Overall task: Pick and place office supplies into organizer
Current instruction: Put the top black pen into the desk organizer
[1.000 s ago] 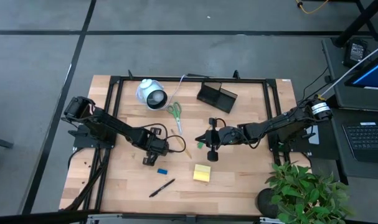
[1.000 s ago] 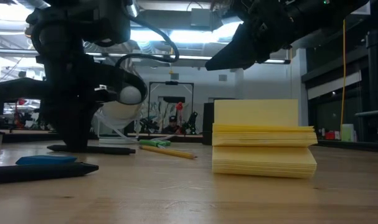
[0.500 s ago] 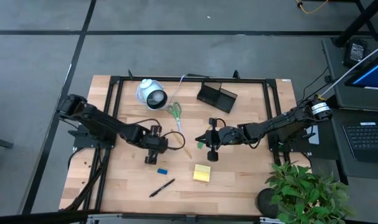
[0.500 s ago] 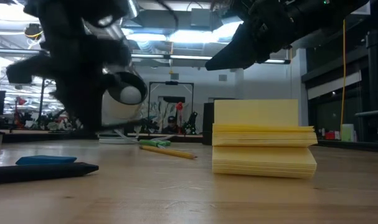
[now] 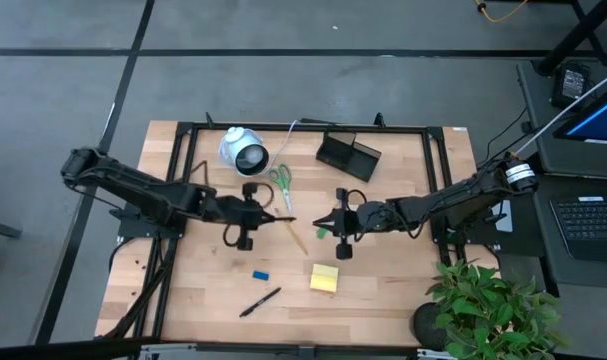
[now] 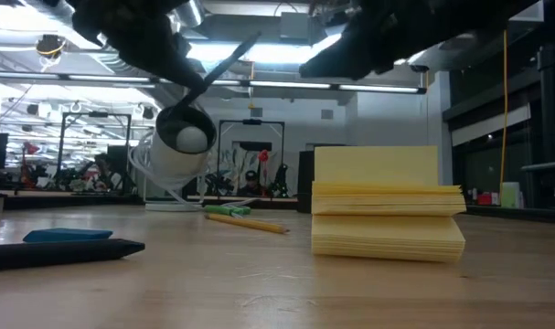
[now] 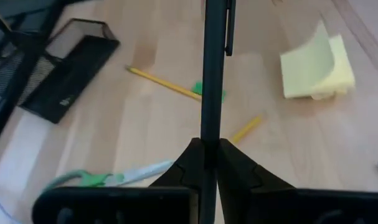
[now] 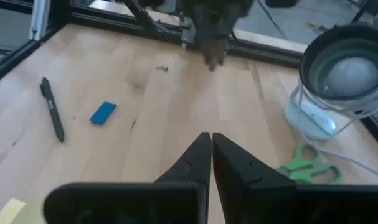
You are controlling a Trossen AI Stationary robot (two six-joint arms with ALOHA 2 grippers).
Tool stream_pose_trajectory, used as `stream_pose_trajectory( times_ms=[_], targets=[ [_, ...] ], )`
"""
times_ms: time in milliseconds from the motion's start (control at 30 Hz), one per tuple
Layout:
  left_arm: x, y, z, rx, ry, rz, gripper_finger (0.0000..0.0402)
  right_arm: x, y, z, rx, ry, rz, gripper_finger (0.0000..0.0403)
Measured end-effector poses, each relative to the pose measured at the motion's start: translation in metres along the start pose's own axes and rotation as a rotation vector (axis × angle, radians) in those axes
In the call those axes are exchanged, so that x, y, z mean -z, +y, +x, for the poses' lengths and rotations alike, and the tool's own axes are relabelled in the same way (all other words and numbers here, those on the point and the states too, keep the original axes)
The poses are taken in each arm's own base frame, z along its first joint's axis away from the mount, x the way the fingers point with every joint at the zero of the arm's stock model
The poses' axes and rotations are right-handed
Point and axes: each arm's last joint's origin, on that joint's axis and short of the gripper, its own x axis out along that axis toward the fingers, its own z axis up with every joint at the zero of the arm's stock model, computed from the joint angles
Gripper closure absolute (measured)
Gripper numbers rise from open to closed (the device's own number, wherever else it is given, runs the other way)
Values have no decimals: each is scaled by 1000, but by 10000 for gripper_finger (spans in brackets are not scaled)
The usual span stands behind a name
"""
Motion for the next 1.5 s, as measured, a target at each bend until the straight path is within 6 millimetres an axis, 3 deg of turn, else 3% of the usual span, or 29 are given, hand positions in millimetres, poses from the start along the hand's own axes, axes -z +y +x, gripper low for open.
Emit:
stream_pose_trajectory(
  times_ms=[400, 667, 867, 1133, 1500],
  targets=[
    [20, 18, 13, -7, -335, -9, 385, -12, -3, -11, 3, -56, -33, 382],
    [26, 18, 13, 74, -420, -7, 385, -14, -3, -11, 5, -82, -26, 382],
    [30, 17, 14, 60, -486, 0, 385, -19, -3, -11, -103, -146, -42, 382],
    [28, 14, 25, 84, -529, 2, 385, -19, -12, -9, -89, -154, -32, 382],
    [10, 16, 49, 218, -578, 60, 385, -21, -16, -8, -73, -177, -48, 382]
  ],
)
